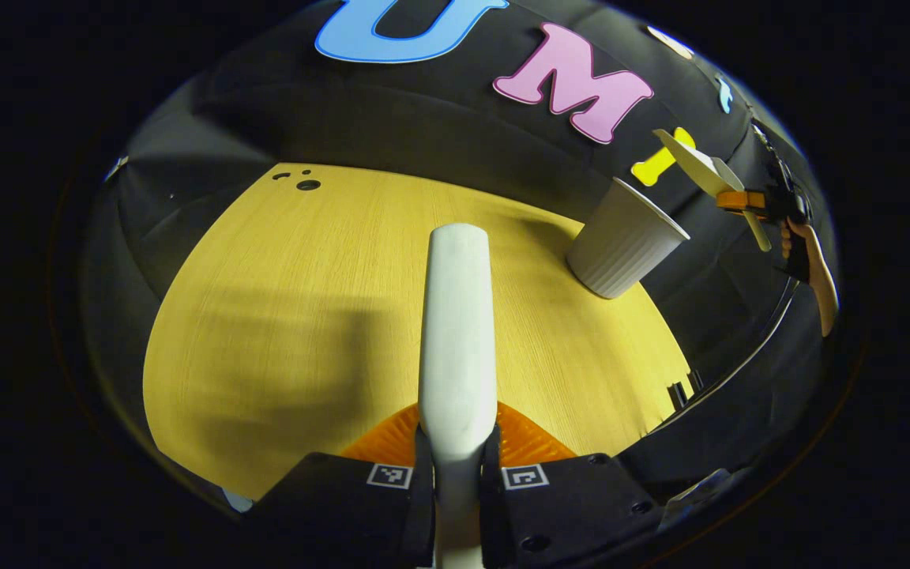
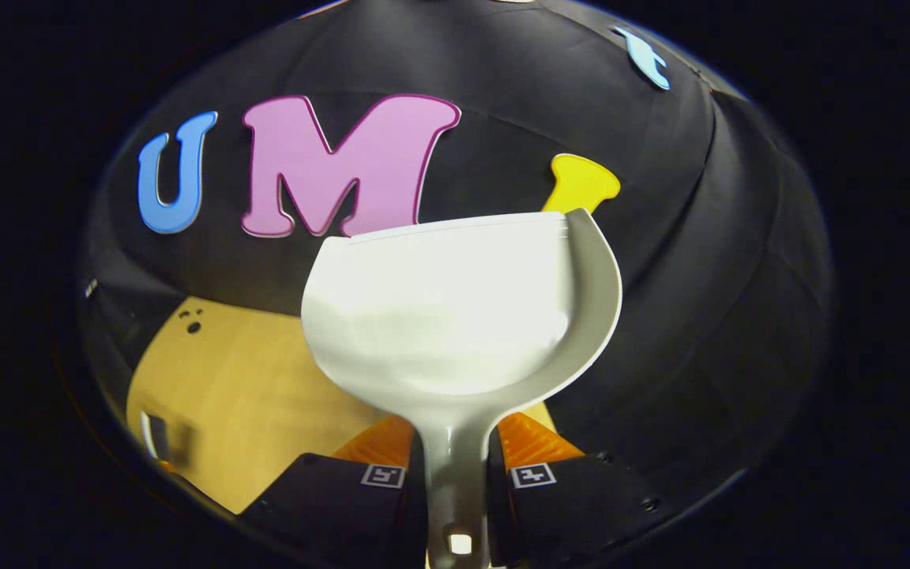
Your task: Pick up the small broom and dustpan from the desktop, sweep the trash into the dustpan with the broom, and then empty the trash into the garbage bin.
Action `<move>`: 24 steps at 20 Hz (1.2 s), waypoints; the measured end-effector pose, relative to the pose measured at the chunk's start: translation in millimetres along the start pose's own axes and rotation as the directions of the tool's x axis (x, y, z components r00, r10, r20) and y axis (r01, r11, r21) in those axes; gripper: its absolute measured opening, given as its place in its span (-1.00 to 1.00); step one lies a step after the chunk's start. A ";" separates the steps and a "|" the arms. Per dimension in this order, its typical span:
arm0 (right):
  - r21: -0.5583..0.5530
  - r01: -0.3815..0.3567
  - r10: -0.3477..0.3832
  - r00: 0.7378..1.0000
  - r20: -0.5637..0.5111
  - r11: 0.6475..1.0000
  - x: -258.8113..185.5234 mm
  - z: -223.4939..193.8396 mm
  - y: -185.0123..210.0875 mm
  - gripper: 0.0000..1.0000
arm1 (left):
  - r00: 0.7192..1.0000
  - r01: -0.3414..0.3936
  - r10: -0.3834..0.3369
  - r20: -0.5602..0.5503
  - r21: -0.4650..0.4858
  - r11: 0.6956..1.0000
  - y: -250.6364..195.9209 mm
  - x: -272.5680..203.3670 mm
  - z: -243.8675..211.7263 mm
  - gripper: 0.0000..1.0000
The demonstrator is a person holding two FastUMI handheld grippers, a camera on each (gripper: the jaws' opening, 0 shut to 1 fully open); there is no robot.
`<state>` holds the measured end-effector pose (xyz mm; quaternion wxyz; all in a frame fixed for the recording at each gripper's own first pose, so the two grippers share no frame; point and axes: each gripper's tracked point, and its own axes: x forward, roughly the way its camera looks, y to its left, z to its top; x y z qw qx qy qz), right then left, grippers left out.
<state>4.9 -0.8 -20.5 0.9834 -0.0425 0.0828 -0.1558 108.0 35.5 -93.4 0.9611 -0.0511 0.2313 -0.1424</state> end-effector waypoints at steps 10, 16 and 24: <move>0.063 -0.392 0.396 0.914 -0.086 0.918 -26.5 -7.5 32.3 -0.34 | 0.994 -0.107 0.107 -0.012 -0.087 0.990 18.4 2.8 -24.4 -0.46; 0.070 -0.462 0.461 0.841 -0.283 0.884 -26.7 -63.1 30.0 -0.33 | 0.987 -0.157 0.155 -0.034 -0.080 0.984 15.1 27.9 -32.6 -0.46; 0.147 -0.367 0.389 0.770 -0.505 0.918 -25.6 -195.5 15.2 -0.33 | 0.952 -0.273 0.277 -0.133 0.049 0.961 24.8 75.2 -43.9 -0.43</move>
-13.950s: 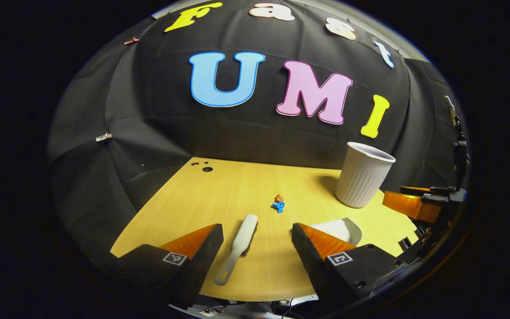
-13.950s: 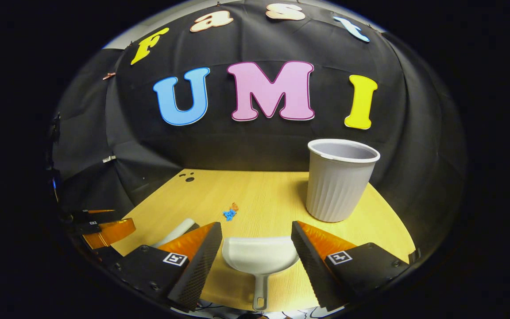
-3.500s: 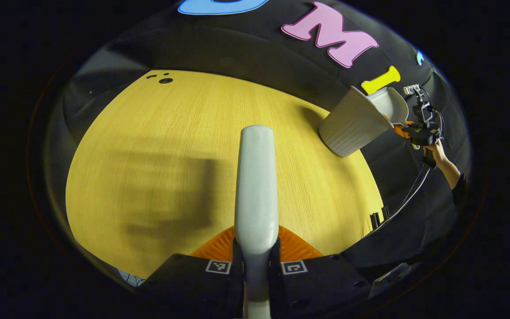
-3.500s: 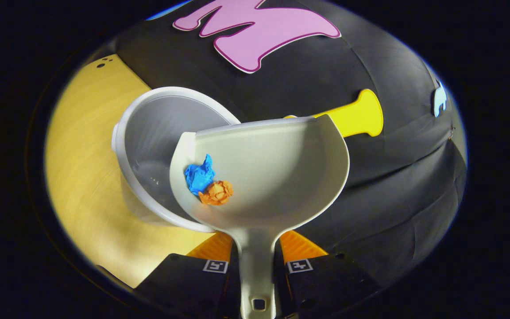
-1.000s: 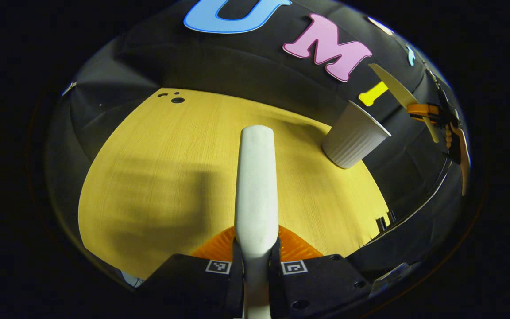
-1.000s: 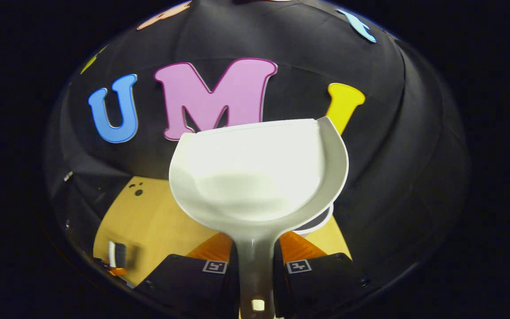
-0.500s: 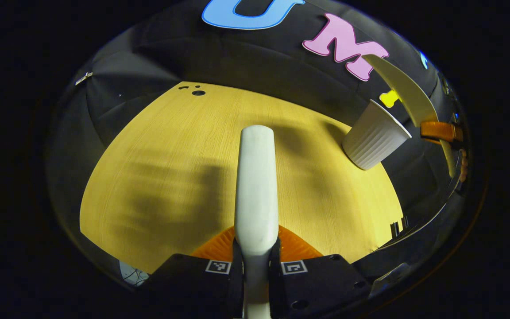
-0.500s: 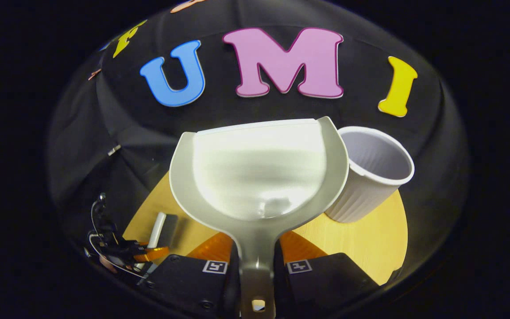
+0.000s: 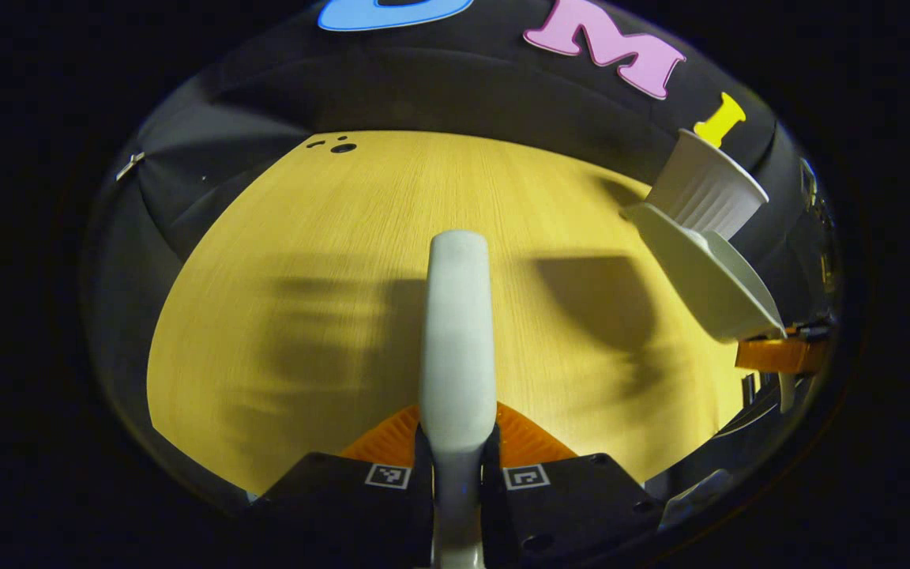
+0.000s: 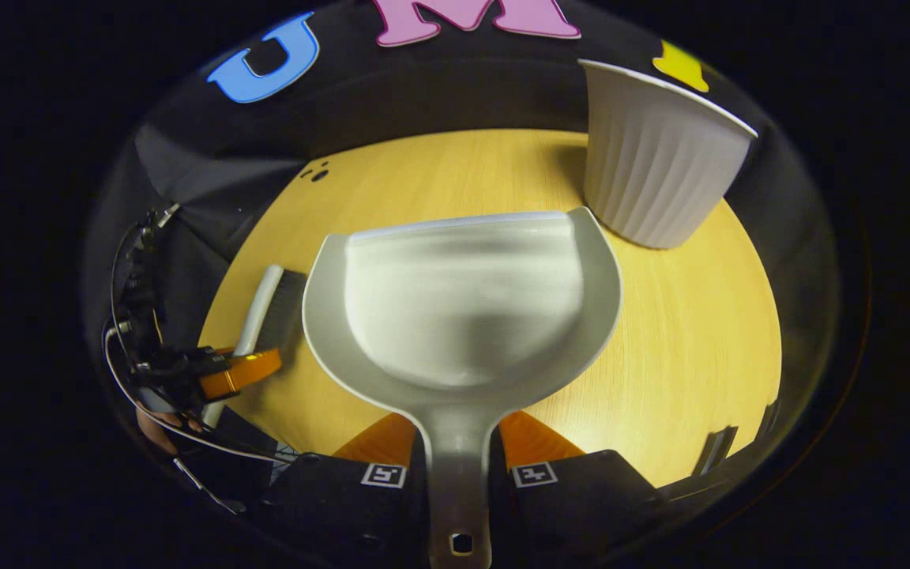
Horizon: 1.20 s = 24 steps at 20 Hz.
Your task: Pick up the small broom and dustpan from the desktop, sweep the trash into the dustpan with the broom, and then empty the trash into the garbage bin.
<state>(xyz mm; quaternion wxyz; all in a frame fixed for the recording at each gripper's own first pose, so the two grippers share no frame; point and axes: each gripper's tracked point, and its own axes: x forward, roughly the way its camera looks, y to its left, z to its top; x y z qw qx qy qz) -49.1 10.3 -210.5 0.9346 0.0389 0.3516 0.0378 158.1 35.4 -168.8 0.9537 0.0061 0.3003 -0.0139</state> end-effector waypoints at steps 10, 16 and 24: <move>-0.042 0.048 -0.050 0.998 -0.047 0.998 39.4 -32.1 -8.7 -0.32 | 0.988 -0.126 0.137 -0.077 0.132 0.983 -0.4 16.8 -9.1 -0.41; -0.050 0.045 -0.049 0.994 -0.094 0.998 49.1 -39.1 -8.3 -0.26 | 0.986 -0.145 0.153 -0.072 0.102 0.984 -9.1 20.5 -0.1 -0.26; -0.030 0.015 -0.017 0.997 -0.071 0.999 30.6 -28.5 3.9 0.99 | 0.999 -0.035 0.034 0.037 0.010 0.999 -20.6 -12.7 3.7 0.94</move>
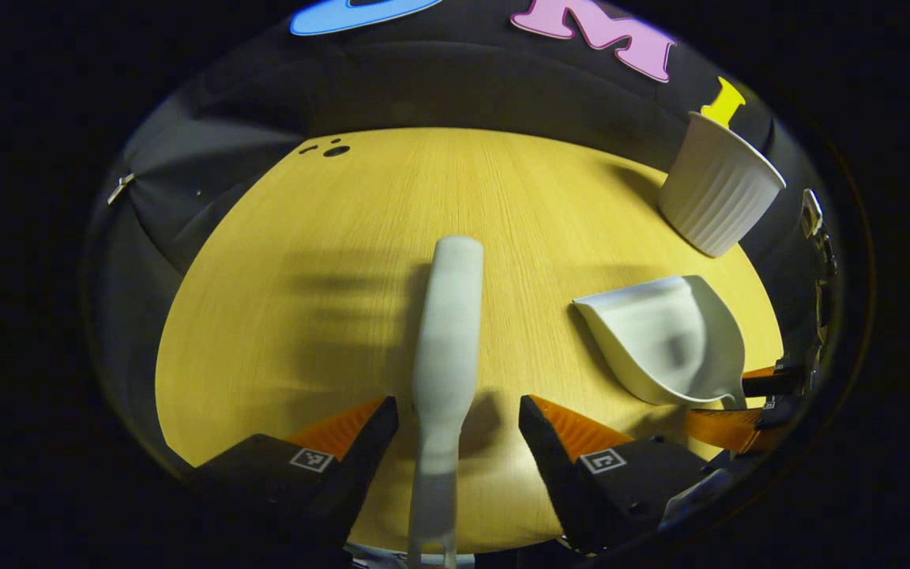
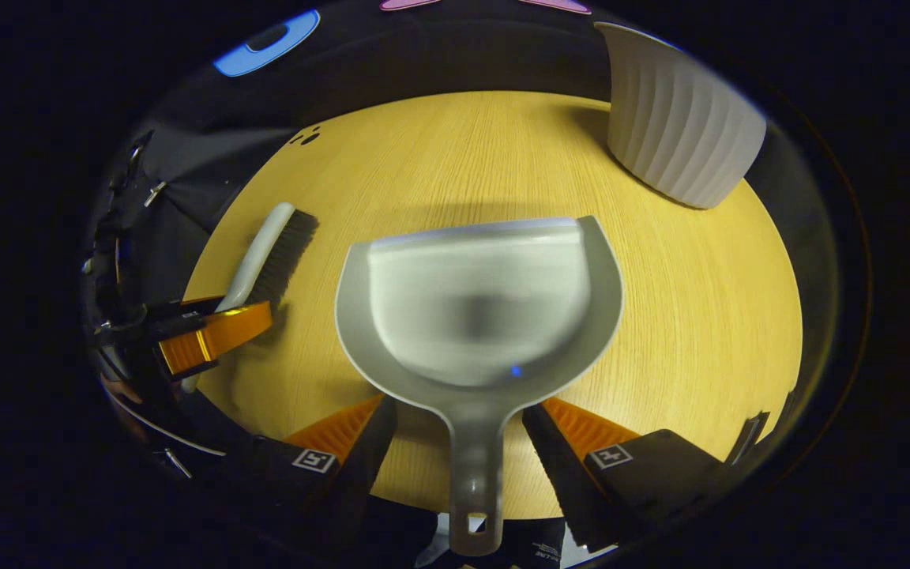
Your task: Pick up the small broom and dustpan from the desktop, sweep the trash into the dustpan with the broom, and then empty the trash into the garbage bin.
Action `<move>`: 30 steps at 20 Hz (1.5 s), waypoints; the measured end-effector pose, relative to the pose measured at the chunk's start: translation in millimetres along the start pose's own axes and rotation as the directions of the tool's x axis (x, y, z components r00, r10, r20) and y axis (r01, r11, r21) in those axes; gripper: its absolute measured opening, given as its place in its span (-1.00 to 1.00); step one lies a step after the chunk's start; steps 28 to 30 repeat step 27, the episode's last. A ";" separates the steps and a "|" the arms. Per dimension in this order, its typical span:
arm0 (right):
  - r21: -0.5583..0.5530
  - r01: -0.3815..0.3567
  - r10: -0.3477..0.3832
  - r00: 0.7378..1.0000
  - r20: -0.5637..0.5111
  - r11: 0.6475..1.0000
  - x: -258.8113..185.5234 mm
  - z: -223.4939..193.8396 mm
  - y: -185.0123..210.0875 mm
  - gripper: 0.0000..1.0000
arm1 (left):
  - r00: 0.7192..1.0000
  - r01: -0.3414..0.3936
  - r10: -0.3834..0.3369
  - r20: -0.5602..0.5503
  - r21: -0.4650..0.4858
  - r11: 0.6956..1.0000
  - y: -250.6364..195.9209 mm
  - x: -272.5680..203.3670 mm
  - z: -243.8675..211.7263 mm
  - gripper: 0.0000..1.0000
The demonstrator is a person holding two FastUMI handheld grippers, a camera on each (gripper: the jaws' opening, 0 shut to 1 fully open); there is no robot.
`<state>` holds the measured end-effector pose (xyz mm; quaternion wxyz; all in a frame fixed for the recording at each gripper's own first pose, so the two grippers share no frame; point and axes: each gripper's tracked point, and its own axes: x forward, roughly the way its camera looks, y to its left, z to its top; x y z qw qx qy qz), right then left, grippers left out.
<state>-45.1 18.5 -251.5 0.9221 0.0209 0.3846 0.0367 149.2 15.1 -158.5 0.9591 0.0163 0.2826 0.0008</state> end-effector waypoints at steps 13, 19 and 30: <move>-0.040 0.040 -0.015 0.867 0.498 0.998 -159.1 114.7 14.4 0.99 | 0.857 -0.019 -0.005 0.516 0.041 0.999 -23.4 -172.9 96.7 0.92; -0.040 0.062 -0.018 0.737 0.676 0.997 -209.7 129.8 22.3 0.99 | 0.777 0.018 -0.037 0.629 0.037 0.999 -56.3 -227.1 118.0 0.92; -0.007 0.084 -0.061 0.774 0.631 0.996 -200.5 98.2 20.9 0.98 | 0.814 0.089 -0.131 0.566 0.101 0.991 -85.3 -209.8 102.7 0.92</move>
